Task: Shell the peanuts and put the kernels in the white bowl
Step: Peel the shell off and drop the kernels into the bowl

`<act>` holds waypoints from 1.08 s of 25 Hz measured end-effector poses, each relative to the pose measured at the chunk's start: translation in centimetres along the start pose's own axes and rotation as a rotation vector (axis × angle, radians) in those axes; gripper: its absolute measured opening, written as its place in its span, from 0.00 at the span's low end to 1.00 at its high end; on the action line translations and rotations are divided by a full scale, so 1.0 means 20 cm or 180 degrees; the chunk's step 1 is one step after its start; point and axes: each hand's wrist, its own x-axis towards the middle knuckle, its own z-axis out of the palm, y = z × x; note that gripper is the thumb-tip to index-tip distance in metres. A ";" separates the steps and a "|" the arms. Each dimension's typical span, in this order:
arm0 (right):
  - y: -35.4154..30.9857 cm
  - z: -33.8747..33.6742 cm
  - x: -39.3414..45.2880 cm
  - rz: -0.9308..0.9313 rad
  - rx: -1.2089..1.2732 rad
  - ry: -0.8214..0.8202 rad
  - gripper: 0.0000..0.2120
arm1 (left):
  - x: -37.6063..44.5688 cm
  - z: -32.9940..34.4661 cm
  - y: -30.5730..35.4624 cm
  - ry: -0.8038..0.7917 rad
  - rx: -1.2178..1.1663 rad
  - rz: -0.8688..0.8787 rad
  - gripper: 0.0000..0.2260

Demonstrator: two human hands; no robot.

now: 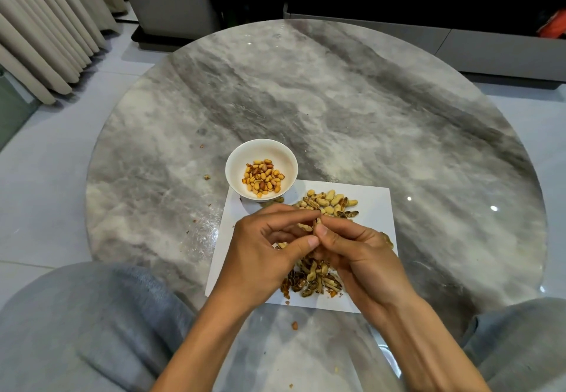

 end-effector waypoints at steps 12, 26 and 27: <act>-0.05 -0.02 -0.01 -0.0223 -0.0559 0.0248 0.06 | -0.02 0.05 0.04 0.0198 -0.0169 -0.0347 0.15; -0.05 0.00 0.00 -0.0069 0.0032 0.0129 0.07 | 0.00 0.04 0.05 0.0298 -0.0990 -0.0652 0.14; -0.04 0.00 0.00 -0.0029 0.0155 0.0143 0.07 | 0.00 0.04 0.05 0.0333 -0.1102 -0.0724 0.14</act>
